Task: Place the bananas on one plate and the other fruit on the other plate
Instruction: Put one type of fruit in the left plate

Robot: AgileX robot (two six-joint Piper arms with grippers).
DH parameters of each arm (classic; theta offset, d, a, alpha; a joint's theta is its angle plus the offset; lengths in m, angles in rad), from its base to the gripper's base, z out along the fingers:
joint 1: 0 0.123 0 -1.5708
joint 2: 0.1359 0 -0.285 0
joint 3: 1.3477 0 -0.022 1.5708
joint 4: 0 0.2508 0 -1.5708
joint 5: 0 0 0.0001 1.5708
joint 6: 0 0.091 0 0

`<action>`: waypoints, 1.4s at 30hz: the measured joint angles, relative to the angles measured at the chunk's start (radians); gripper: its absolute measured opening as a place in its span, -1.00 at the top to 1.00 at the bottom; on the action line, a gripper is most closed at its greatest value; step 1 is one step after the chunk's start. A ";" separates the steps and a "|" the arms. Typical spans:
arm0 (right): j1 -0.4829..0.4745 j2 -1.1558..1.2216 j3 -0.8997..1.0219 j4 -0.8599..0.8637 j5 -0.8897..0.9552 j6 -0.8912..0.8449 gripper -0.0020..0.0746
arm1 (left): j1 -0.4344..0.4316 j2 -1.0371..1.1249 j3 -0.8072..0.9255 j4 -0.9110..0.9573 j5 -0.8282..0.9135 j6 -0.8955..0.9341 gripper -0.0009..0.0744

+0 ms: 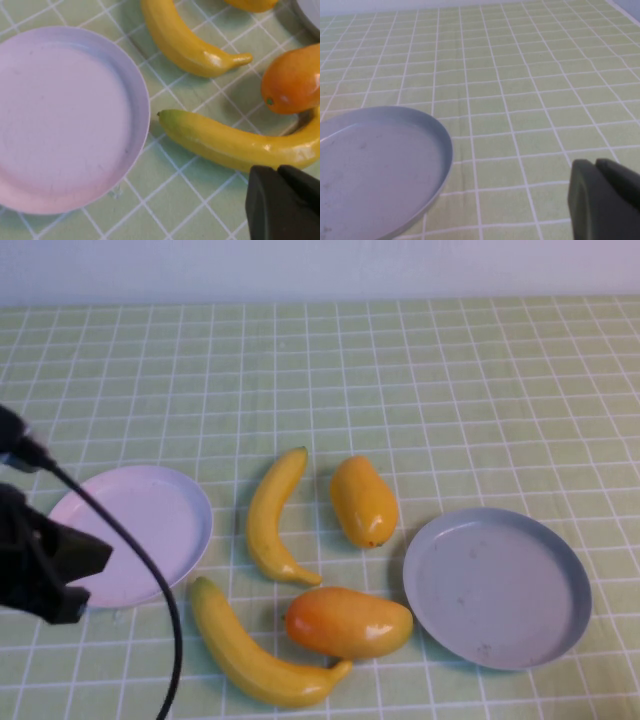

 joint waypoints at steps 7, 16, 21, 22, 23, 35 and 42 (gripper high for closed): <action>0.000 0.000 0.000 0.000 0.000 0.000 0.99 | -0.276 0.275 -0.181 0.116 0.002 0.097 0.99; 0.000 0.000 0.000 0.000 0.000 0.000 0.99 | -0.576 0.565 -0.396 0.335 0.042 0.104 0.98; 0.000 0.000 0.000 0.000 0.000 0.000 0.99 | -0.651 0.669 -0.466 0.345 0.057 0.142 0.48; 0.000 0.000 0.000 0.000 0.000 0.000 0.99 | -0.659 0.684 -0.472 0.345 0.057 0.144 0.25; 0.000 0.000 0.000 0.000 0.000 0.000 0.99 | -0.668 0.697 -0.474 0.347 0.054 0.151 0.01; 0.000 0.000 0.000 0.000 0.000 0.000 0.99 | -0.718 0.804 -0.481 0.346 -0.009 0.380 -0.80; 0.000 0.000 0.000 0.000 0.000 0.000 0.99 | -0.726 0.844 -0.481 0.346 -0.035 0.384 -0.80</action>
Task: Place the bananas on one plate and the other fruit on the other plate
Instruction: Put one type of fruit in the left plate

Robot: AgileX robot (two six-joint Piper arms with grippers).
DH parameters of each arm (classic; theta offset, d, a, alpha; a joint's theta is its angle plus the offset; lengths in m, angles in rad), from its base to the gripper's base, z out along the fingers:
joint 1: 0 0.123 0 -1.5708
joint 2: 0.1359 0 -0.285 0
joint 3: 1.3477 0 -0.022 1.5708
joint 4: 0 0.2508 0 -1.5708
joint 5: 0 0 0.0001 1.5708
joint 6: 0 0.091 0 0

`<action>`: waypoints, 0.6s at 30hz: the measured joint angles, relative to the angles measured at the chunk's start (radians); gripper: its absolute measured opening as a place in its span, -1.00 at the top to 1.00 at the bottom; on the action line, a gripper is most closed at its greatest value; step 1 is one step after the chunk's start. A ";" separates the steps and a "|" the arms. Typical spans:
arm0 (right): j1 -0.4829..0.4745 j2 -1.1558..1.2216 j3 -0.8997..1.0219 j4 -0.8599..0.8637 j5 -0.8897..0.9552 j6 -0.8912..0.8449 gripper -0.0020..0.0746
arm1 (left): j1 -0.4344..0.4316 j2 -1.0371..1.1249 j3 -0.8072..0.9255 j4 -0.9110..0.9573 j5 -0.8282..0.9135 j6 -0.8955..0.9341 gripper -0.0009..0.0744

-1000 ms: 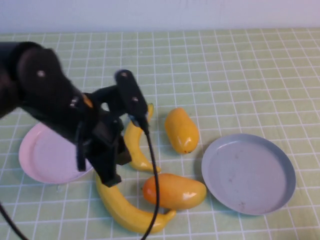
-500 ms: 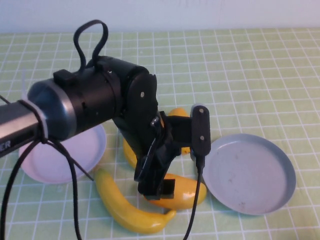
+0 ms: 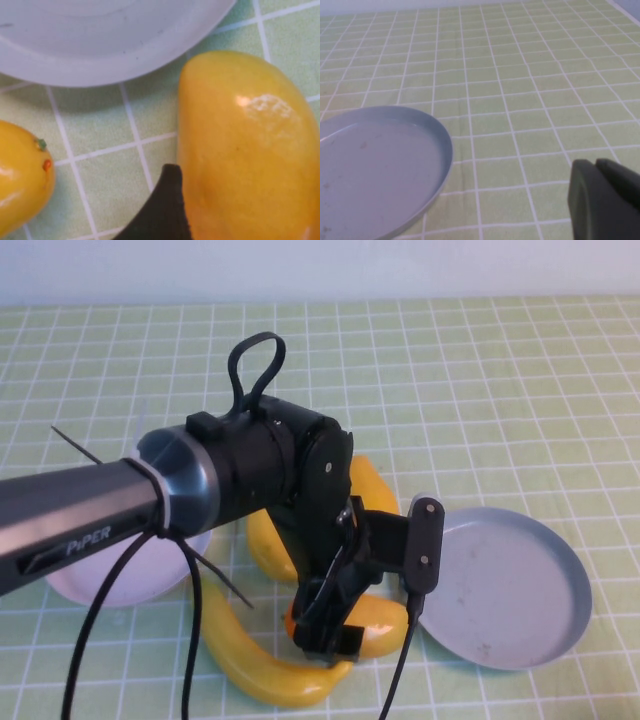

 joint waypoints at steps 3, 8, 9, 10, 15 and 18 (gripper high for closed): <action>0.000 0.000 0.000 0.000 0.000 0.000 0.99 | 0.000 0.017 0.000 0.000 -0.014 0.000 -0.80; 0.000 0.000 0.000 0.000 0.000 0.000 0.99 | 0.000 0.046 -0.002 0.017 -0.024 0.002 -0.80; 0.000 0.000 0.000 0.000 0.000 0.000 0.99 | 0.000 0.053 -0.002 0.023 -0.025 0.002 -0.80; 0.000 0.000 0.000 0.000 0.000 0.000 0.99 | 0.000 0.059 -0.002 0.026 -0.025 0.002 -0.80; 0.000 0.000 0.000 0.000 0.000 0.000 0.99 | 0.000 0.078 -0.002 0.045 -0.044 0.002 -0.80; 0.000 0.000 0.000 0.000 0.000 0.000 0.99 | 0.000 0.078 -0.002 0.049 -0.057 0.002 -0.74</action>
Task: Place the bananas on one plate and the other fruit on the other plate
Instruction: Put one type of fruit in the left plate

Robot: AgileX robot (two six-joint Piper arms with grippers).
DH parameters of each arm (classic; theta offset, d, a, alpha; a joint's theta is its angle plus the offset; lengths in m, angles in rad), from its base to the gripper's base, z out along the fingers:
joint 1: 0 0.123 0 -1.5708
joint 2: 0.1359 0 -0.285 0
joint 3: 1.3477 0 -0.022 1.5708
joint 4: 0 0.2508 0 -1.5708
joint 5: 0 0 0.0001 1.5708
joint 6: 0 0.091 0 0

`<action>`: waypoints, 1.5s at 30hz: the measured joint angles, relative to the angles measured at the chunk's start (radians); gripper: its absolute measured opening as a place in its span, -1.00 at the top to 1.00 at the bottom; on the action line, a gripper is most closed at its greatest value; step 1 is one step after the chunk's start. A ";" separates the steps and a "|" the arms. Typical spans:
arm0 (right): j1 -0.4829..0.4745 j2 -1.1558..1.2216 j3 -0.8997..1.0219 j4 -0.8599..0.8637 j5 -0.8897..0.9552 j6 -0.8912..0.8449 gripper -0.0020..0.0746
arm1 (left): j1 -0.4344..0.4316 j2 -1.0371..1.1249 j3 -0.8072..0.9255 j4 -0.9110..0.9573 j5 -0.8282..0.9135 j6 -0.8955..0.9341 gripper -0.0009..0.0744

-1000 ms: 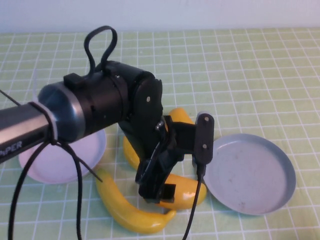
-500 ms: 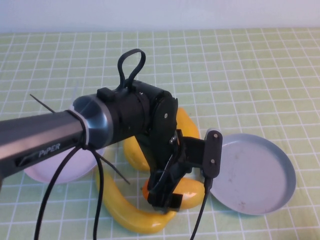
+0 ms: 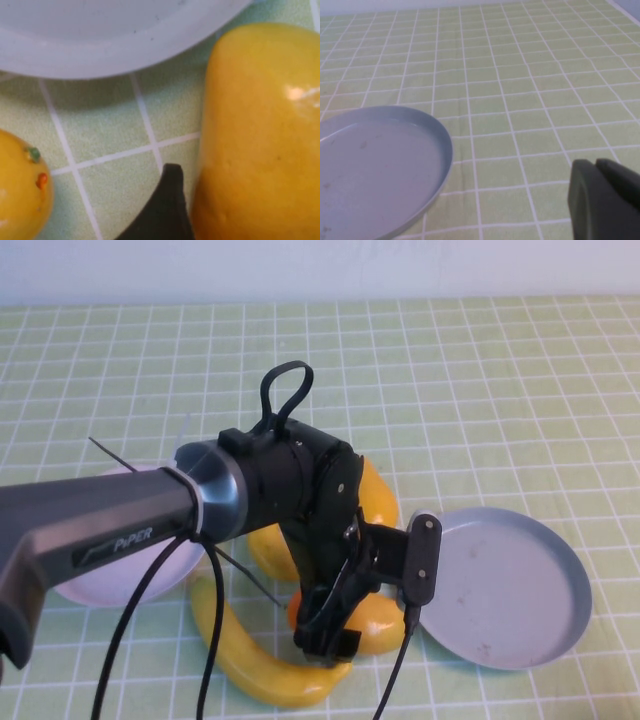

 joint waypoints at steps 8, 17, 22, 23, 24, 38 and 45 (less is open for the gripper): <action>0.000 0.000 0.000 0.000 0.000 0.000 0.99 | 0.000 0.000 0.000 0.001 0.013 -0.004 -0.48; 0.000 0.000 0.000 0.000 0.000 0.000 0.99 | 0.054 -0.142 -0.083 -0.029 0.046 -0.314 -0.48; 0.000 0.000 0.000 0.000 0.000 0.000 0.99 | 0.260 -0.186 -0.105 -0.029 0.065 -0.641 -0.48; 0.000 0.000 0.000 0.000 0.000 0.000 0.99 | 0.312 -0.184 -0.105 -0.015 0.069 -0.708 -0.48; 0.000 0.000 0.000 0.000 0.000 0.000 0.99 | 0.361 -0.180 -0.105 0.007 0.074 -0.766 -0.48; 0.000 0.000 0.000 0.000 0.000 0.000 0.99 | 0.591 -0.041 -0.105 0.254 0.194 -1.033 -0.48; 0.000 0.000 0.000 0.000 0.000 0.000 0.99 | 0.591 0.001 -0.105 0.254 0.216 -1.034 -0.48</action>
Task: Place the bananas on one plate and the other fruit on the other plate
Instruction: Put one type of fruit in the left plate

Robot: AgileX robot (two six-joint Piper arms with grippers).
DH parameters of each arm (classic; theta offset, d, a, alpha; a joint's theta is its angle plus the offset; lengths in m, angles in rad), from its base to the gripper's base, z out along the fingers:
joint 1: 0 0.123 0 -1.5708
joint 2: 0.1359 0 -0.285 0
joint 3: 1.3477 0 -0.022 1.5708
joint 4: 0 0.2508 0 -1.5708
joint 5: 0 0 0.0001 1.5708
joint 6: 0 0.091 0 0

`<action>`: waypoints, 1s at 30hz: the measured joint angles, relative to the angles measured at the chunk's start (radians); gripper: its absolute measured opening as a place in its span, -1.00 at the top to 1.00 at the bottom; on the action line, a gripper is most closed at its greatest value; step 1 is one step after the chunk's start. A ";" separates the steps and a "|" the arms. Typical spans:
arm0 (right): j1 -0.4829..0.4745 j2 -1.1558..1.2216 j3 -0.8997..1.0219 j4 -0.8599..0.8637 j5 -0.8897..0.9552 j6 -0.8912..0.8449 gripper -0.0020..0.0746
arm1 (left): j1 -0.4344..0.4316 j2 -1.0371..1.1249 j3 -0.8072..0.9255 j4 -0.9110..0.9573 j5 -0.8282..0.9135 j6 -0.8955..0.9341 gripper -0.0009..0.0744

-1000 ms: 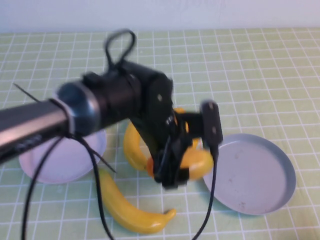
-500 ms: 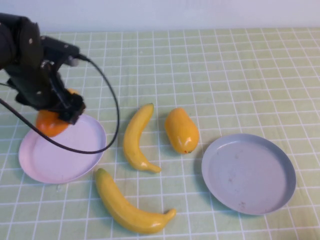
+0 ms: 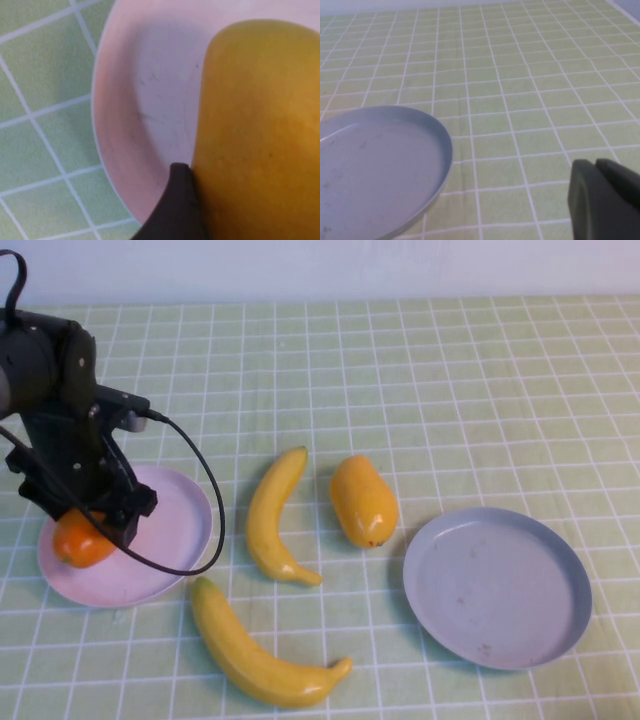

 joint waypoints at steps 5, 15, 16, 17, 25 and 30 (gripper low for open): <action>0.000 0.000 0.000 0.000 0.000 0.000 0.99 | 0.001 -0.004 0.000 0.009 0.000 -0.032 -0.75; 0.000 0.000 0.000 0.000 0.000 0.000 0.99 | -0.068 -0.117 -0.002 0.067 -0.040 -0.164 -0.80; 0.000 0.000 0.000 0.000 0.000 0.000 0.99 | -0.090 -0.124 -0.007 0.059 -0.053 -0.177 -0.80; 0.000 0.000 0.000 0.000 0.000 0.000 0.99 | -0.121 -0.131 -0.022 0.040 -0.076 -0.199 -0.80; 0.000 0.000 0.000 0.000 0.000 0.002 0.99 | -0.334 -0.021 -0.265 -0.213 -0.137 -0.271 -0.80; 0.000 0.000 0.000 0.000 0.000 0.002 0.99 | -0.420 0.125 -0.428 -0.251 -0.092 -0.311 -0.80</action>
